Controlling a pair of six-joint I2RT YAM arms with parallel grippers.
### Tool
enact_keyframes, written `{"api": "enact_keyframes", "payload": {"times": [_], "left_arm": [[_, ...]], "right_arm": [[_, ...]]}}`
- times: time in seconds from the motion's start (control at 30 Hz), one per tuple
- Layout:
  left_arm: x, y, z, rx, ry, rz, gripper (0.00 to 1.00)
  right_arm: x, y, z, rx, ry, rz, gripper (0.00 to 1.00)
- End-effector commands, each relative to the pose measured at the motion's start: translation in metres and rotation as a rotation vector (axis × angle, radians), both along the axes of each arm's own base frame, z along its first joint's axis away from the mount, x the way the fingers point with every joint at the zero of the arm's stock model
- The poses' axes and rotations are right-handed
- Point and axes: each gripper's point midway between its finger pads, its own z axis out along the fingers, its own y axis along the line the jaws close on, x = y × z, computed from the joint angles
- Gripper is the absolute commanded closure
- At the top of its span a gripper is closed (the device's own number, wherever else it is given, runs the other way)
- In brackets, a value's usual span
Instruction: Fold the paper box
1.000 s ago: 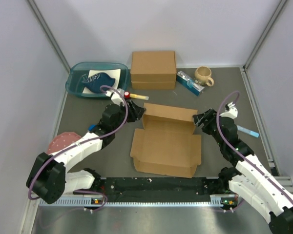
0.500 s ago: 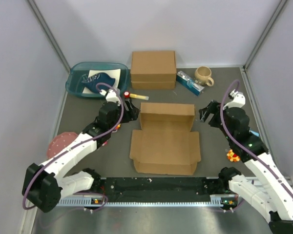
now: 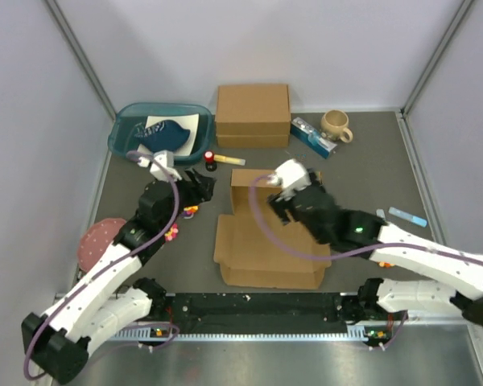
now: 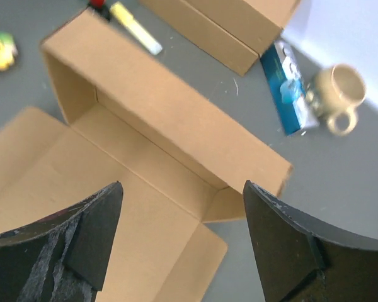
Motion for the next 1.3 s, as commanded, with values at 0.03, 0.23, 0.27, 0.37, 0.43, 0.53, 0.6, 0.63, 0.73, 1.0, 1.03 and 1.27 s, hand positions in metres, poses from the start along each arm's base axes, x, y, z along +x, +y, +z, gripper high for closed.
{"api": "enact_keyframes", "payload": {"times": [0.03, 0.23, 0.27, 0.37, 0.43, 0.53, 0.6, 0.63, 0.73, 1.0, 1.03, 1.27], "left_arm": [[-0.031, 0.042, -0.003, -0.06, -0.078, 0.129, 0.27], [-0.053, 0.066, -0.022, -0.056, -0.086, 0.184, 0.27], [-0.054, 0.067, -0.026, -0.048, -0.076, 0.187, 0.27], [-0.058, 0.07, -0.03, -0.046, -0.07, 0.19, 0.27], [-0.059, 0.071, -0.03, -0.047, -0.071, 0.192, 0.27], [-0.062, 0.076, -0.029, -0.047, -0.074, 0.21, 0.27], [-0.063, 0.08, -0.028, -0.04, -0.081, 0.222, 0.27], [-0.064, 0.082, -0.027, -0.041, -0.087, 0.23, 0.27], [-0.065, 0.085, -0.025, -0.035, -0.095, 0.242, 0.27], [-0.065, 0.089, -0.031, -0.027, -0.086, 0.259, 0.27], [-0.065, 0.089, -0.031, -0.026, -0.086, 0.262, 0.27], [-0.067, 0.096, -0.021, -0.02, -0.108, 0.285, 0.28]], "right_arm": [[0.007, 0.011, 0.008, -0.466, -0.266, -0.038, 0.22], [0.01, 0.03, -0.014, -0.64, -0.332, 0.015, 0.21], [0.012, 0.032, -0.022, -0.706, -0.338, 0.024, 0.22], [0.02, 0.048, -0.02, -0.72, -0.4, 0.024, 0.22], [0.023, 0.055, -0.024, -0.764, -0.422, 0.039, 0.22], [0.029, 0.067, -0.033, -0.839, -0.449, 0.072, 0.24], [0.035, 0.068, -0.038, -0.872, -0.447, 0.073, 0.26], [0.038, 0.069, -0.04, -0.877, -0.442, 0.072, 0.27], [0.048, 0.067, -0.042, -0.899, -0.434, 0.05, 0.37], [0.066, 0.063, -0.041, -0.981, -0.44, -0.003, 0.6], [0.068, 0.063, -0.043, -0.991, -0.435, -0.007, 0.63], [0.074, 0.055, -0.042, -1.017, -0.431, -0.038, 0.83]]}}
